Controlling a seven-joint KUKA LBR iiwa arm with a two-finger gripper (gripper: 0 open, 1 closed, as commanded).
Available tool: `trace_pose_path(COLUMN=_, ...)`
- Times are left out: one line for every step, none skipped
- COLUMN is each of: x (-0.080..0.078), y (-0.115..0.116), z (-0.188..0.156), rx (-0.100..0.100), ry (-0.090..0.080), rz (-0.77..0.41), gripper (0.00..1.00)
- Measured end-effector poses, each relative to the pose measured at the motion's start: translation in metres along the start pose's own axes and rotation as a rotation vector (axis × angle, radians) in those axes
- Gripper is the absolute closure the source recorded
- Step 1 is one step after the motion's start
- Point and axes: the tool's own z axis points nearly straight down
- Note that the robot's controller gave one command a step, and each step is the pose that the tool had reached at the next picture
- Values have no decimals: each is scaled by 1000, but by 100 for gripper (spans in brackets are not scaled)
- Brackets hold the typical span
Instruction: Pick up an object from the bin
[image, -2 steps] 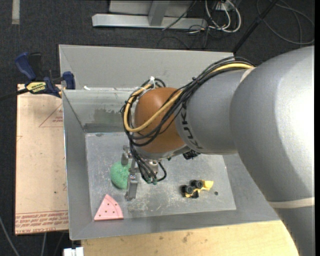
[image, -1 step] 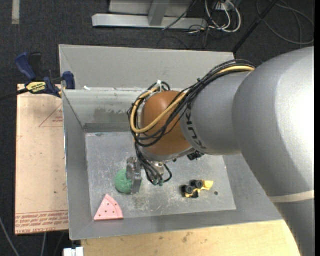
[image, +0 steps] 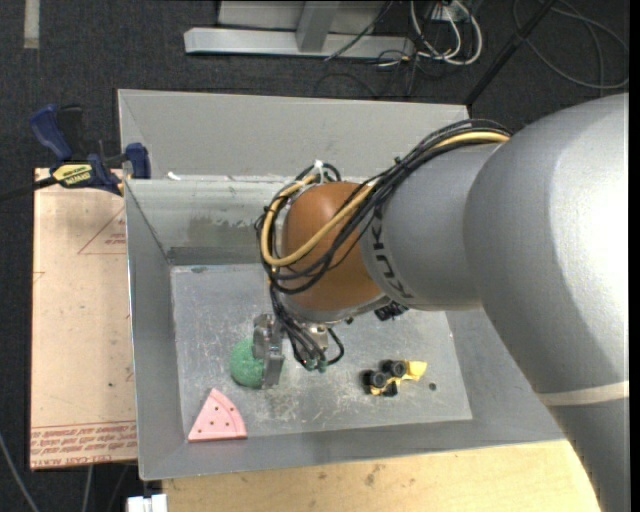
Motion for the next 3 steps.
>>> trace_pose_path(x=-1, y=-4, z=-49, rx=5, ry=9, rz=10, gripper=100)
trace_pose_path(x=-37, y=-2, z=-103, rx=3, ry=1, rz=39, gripper=100)
trace_pose_path(x=-2, y=12, z=-132, rx=5, ry=5, rz=18, gripper=100)
